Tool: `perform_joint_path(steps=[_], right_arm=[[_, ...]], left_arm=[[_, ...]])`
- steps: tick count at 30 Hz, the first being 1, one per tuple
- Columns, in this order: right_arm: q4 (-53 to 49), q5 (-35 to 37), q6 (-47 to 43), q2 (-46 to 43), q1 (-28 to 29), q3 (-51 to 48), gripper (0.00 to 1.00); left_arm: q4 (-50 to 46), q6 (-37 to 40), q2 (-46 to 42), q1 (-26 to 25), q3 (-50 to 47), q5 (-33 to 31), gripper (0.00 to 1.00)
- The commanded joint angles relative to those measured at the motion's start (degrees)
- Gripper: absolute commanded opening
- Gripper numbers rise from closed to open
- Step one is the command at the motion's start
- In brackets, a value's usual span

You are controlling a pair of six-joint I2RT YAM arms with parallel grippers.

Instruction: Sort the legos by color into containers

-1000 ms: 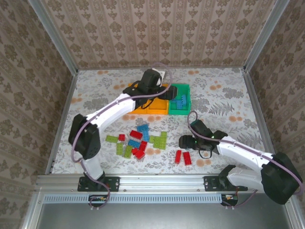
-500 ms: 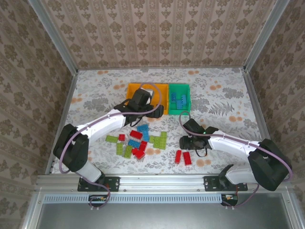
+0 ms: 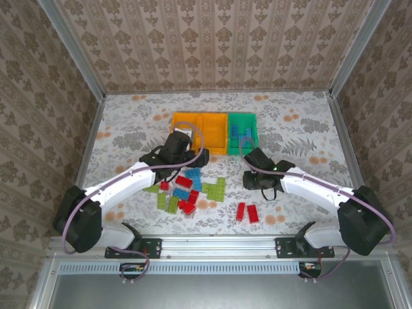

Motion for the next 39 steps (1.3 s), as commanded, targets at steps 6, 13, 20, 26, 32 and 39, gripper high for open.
perform_joint_path(steps=[6, 13, 20, 26, 32, 39], right_arm=[[0.2, 0.4, -6.8, 7.4, -8.7, 15.0, 0.30], [1.7, -1.3, -8.8, 20.8, -12.8, 27.7, 0.30], [2.9, -1.0, -7.7, 29.7, -14.6, 34.6, 0.33], [1.8, -1.6, -8.5, 33.3, -14.8, 38.6, 0.58], [2.5, -4.0, -8.7, 28.7, -14.8, 35.8, 0.82], [3.2, -3.1, -8.3, 18.3, -15.1, 26.1, 0.86]], left_arm=[[-0.9, -2.8, -6.0, -0.1, -6.0, -2.1, 1.00], [-3.7, -2.5, -5.0, -5.1, -5.9, -6.5, 1.00], [-4.4, -2.4, -1.6, -11.7, -4.2, -8.2, 1.00], [-3.6, -2.4, 4.2, -16.1, -1.8, -8.1, 1.00], [-3.7, -2.1, 10.4, -18.2, 2.5, -7.1, 0.99], [-4.1, -3.0, 16.9, -18.9, 6.4, -4.4, 0.96]])
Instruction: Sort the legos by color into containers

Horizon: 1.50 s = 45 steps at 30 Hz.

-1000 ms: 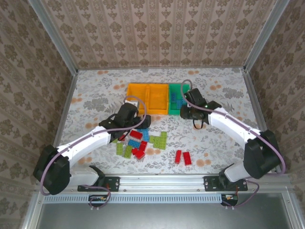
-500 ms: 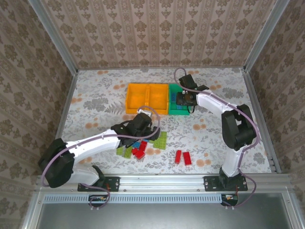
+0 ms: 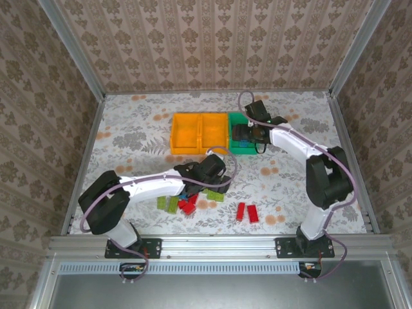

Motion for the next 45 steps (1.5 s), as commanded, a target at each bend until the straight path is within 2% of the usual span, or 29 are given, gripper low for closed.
perform_joint_path(steps=[1, 9, 18, 22, 29, 40, 45], right_arm=[[0.2, 0.6, 0.2, -6.6, -0.7, -4.6, 0.86], [0.5, 2.0, 0.5, -15.5, -3.6, -14.8, 0.87], [0.1, 2.2, -0.3, -22.1, -5.9, -20.0, 0.88], [0.0, 2.1, -0.4, -23.6, -6.9, -21.1, 0.89], [0.4, 1.3, -0.5, -23.9, -8.1, -21.9, 0.89], [0.6, 0.7, -0.4, -23.9, -8.1, -22.2, 0.89], [0.4, 0.9, -0.4, -24.7, -8.1, -22.4, 0.89]], left_arm=[[-1.2, -1.3, 3.0, -0.4, 2.7, 1.7, 0.96], [-2.6, -2.0, 10.3, -0.4, 8.4, 4.5, 0.90], [-5.1, -2.8, 14.9, -0.3, 12.6, 5.8, 0.73], [-6.6, -3.3, 15.9, 0.0, 13.6, 6.0, 0.64], [-7.8, -3.6, 16.2, 0.1, 13.9, 5.8, 0.62], [-7.9, -2.8, 17.2, 0.3, 15.1, 6.2, 0.37], [-7.9, -2.7, 16.5, 0.9, 15.0, 5.8, 0.36]])
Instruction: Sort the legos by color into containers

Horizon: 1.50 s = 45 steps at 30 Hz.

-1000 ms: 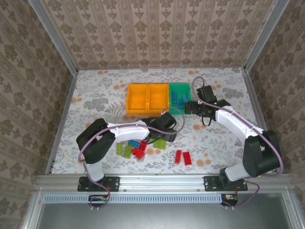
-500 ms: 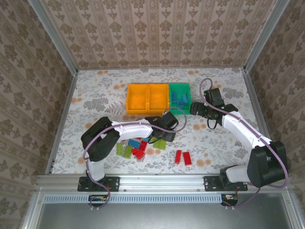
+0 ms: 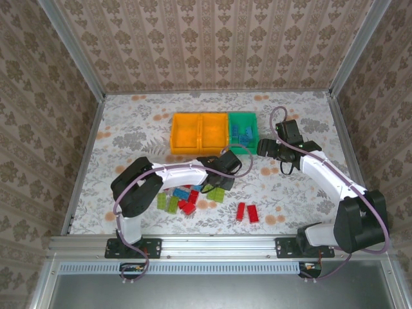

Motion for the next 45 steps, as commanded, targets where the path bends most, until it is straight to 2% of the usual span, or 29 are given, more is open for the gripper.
perform_joint_path(steps=[1, 9, 16, 20, 24, 28, 32, 40, 45], right_arm=[[0.1, 0.3, -0.4, -1.7, -0.3, -0.8, 0.89], [3.1, -5.7, 0.4, -2.2, 1.1, -3.7, 0.85], [8.3, -8.2, -6.2, -4.1, 8.5, -9.0, 0.86], [10.7, -12.2, -13.4, -4.6, 14.2, -11.9, 0.90], [11.9, -11.8, -20.4, -4.8, 20.8, -13.2, 0.96], [9.4, -10.2, -26.4, -2.8, 25.1, -10.3, 0.97], [5.2, -6.2, -34.5, 1.1, 28.3, -8.1, 0.97], [2.2, -5.9, -39.4, 10.3, 32.1, -3.5, 0.97], [0.7, -5.7, -40.2, 12.8, 32.8, -1.6, 0.97]], left_arm=[[-1.2, 0.4, 0.1, 0.7, 1.3, -0.1, 0.36], [-4.0, 4.4, -6.7, 5.1, 3.6, -3.5, 0.37], [-5.9, 10.6, -12.2, 13.3, 6.1, -4.8, 0.37], [-4.7, 12.0, -12.6, 20.5, 5.9, -1.3, 0.37], [-3.4, 13.0, -10.9, 27.1, 6.9, 2.0, 0.37], [-3.0, 13.6, -7.0, 32.0, 10.0, 5.5, 0.36], [-2.9, 14.0, -3.0, 34.5, 13.6, 8.0, 0.37], [-2.0, 13.5, 3.0, 36.8, 17.4, 11.3, 0.38], [-2.1, 14.1, 4.7, 37.3, 19.0, 11.4, 0.46]])
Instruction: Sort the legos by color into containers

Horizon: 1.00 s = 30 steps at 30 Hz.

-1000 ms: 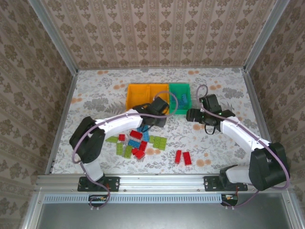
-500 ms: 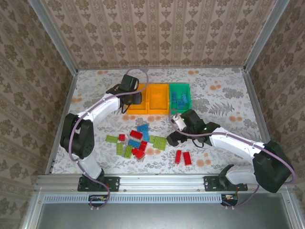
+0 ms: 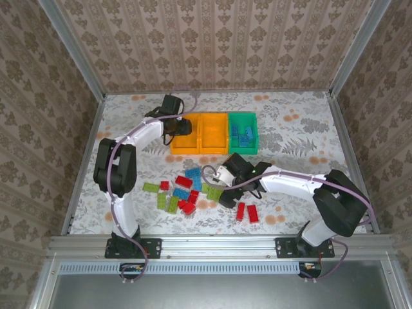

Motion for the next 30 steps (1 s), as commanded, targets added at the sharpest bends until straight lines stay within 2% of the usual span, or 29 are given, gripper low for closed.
perform_joint_path(steps=[1, 10, 13, 14, 24, 30], right_arm=[[-3.1, 1.3, -2.7, 1.4, 0.5, 2.4, 0.97], [-5.1, 2.0, -3.9, 3.0, 0.8, 2.9, 0.96], [-5.1, 1.6, -3.9, 2.8, 0.9, 2.9, 0.96], [-5.2, 1.4, -3.9, 3.0, 1.0, 3.0, 0.96], [-7.3, 1.8, -4.5, 6.1, 2.2, 5.0, 0.96], [-7.5, 1.9, -4.4, 6.2, 3.3, 5.7, 0.96]], left_arm=[[0.6, 1.4, 1.1, 0.5, 2.5, 1.0, 0.47], [2.4, 1.3, -1.4, 0.4, 0.3, 1.1, 0.67], [3.7, 1.2, -4.1, 0.1, -1.4, 1.2, 0.86], [4.2, 1.2, -5.2, 0.0, -2.1, 1.2, 0.99], [10.2, -1.0, -18.8, -0.7, -15.2, 1.1, 1.00], [10.2, -1.6, -23.6, -0.7, -21.1, 0.5, 1.00]])
